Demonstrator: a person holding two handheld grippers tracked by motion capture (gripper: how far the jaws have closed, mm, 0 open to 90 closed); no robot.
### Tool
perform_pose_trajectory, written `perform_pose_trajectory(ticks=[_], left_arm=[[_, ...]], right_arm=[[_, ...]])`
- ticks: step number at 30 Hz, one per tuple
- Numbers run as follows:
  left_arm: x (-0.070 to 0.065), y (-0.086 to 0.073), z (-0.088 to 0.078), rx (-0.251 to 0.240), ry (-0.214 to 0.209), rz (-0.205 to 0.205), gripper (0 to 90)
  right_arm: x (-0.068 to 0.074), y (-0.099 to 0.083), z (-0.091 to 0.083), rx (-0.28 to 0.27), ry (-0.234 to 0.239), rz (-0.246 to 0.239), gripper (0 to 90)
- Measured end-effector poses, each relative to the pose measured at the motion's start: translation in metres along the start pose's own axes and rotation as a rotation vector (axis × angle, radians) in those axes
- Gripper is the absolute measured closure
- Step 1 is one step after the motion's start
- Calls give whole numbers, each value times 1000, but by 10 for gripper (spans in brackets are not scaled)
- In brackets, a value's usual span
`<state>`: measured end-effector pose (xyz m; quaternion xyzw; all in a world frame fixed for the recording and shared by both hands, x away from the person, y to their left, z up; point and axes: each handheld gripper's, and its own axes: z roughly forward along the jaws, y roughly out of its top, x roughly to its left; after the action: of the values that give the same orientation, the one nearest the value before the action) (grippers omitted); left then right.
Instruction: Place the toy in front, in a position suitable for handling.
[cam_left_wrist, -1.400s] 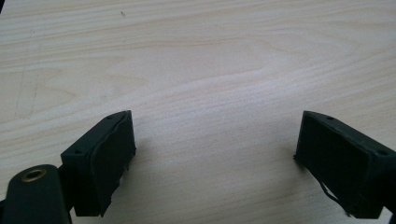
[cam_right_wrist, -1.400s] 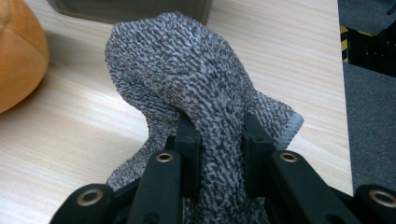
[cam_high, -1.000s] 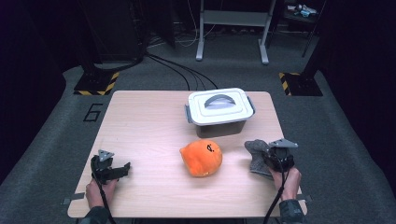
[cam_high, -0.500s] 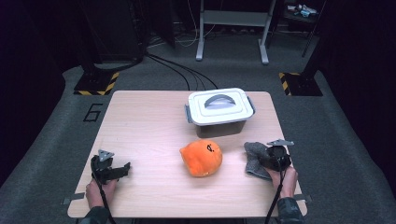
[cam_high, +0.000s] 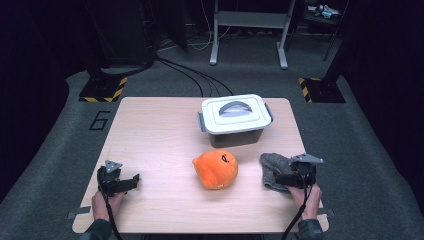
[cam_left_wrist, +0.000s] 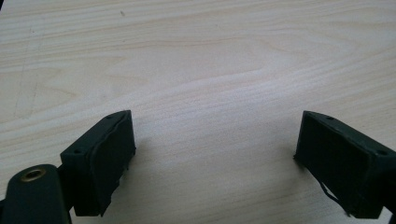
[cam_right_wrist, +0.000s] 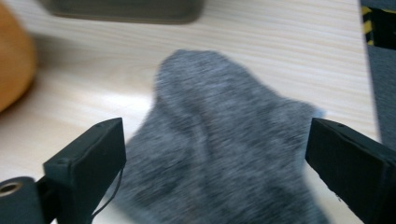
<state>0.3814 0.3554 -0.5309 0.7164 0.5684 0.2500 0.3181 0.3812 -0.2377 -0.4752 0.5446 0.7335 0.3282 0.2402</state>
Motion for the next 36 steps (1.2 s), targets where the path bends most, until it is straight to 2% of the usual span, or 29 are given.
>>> perform_pose_trajectory(ticks=[3,7,8,9,11,17,23,25,27,33,36], left_arm=[[0,0,0,-2,-8,2,114],[1,7,0,52,-5,7,110],[0,9,0,47,-8,-3,109],[0,13,0,39,-23,-26,108],[-2,21,-2,14,-39,-38,109],[-17,63,-3,-25,-81,5,106],[-37,110,-2,-74,-116,32,107],[-44,124,0,-85,-126,43,107],[-54,138,3,-93,-135,66,108],[-82,168,15,-108,-191,105,111],[-96,180,24,-111,-211,117,115]], right_arm=[[22,-7,-3,-17,46,-39,14],[56,-12,-1,-34,100,-105,9],[62,-13,0,-37,110,-123,8],[67,-14,2,-35,118,-118,8],[77,-19,7,-34,125,-140,8],[90,-33,22,-20,165,-150,8],[93,-39,32,-9,163,-152,8],[95,-39,32,-15,158,-176,12],[96,-39,34,-3,163,-177,8],[99,-40,34,-5,143,-223,17],[98,-41,33,-17,145,-195,24]])
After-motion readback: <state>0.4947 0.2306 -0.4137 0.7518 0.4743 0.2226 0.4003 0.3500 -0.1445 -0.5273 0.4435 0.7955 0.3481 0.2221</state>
